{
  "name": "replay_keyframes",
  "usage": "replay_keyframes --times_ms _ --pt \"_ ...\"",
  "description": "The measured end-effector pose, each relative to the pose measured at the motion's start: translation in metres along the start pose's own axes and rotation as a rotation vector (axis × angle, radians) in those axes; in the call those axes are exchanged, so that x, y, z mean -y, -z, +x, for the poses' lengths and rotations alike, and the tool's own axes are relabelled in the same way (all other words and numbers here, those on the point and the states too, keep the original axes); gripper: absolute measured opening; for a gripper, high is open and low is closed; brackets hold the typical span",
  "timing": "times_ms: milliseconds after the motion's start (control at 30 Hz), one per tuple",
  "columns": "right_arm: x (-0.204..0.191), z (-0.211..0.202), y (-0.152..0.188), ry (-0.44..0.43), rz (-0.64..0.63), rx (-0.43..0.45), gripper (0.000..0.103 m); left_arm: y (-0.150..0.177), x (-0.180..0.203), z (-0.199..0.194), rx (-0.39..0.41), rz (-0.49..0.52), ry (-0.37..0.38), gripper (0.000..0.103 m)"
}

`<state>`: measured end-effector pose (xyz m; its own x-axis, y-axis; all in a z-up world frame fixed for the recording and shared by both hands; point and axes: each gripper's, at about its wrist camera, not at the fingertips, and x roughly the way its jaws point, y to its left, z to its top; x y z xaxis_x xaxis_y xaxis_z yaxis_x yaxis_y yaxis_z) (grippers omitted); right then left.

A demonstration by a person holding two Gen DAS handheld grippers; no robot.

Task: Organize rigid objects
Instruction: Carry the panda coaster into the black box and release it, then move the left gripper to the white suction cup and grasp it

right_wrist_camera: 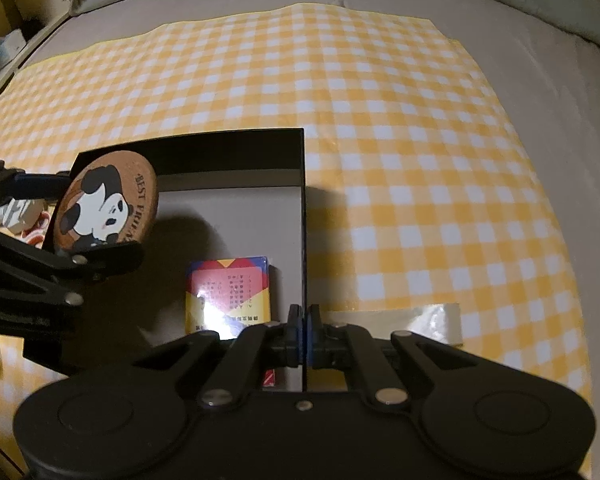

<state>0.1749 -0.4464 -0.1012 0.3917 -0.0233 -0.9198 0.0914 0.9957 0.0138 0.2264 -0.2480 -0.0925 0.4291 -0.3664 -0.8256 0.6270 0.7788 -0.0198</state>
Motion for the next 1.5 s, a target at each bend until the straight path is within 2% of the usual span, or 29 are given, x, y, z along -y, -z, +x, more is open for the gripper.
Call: replay_keyframes --times_ms 167,633,1333,1500 --pt "0.006 0.006 -0.005 -0.005 0.025 -0.009 0.003 0.003 0.003 0.004 0.003 0.049 -0.004 0.099" --pt "0.006 0.007 -0.004 -0.005 0.033 -0.017 0.003 0.006 0.005 -0.009 -0.007 0.050 0.037 0.102" --pt "0.005 -0.002 0.003 0.016 0.035 0.017 0.003 0.028 -0.001 -0.073 0.028 0.022 0.081 0.102" --pt "0.005 0.001 0.002 0.020 0.022 -0.015 0.004 0.040 -0.007 -0.092 0.029 0.005 0.082 0.102"
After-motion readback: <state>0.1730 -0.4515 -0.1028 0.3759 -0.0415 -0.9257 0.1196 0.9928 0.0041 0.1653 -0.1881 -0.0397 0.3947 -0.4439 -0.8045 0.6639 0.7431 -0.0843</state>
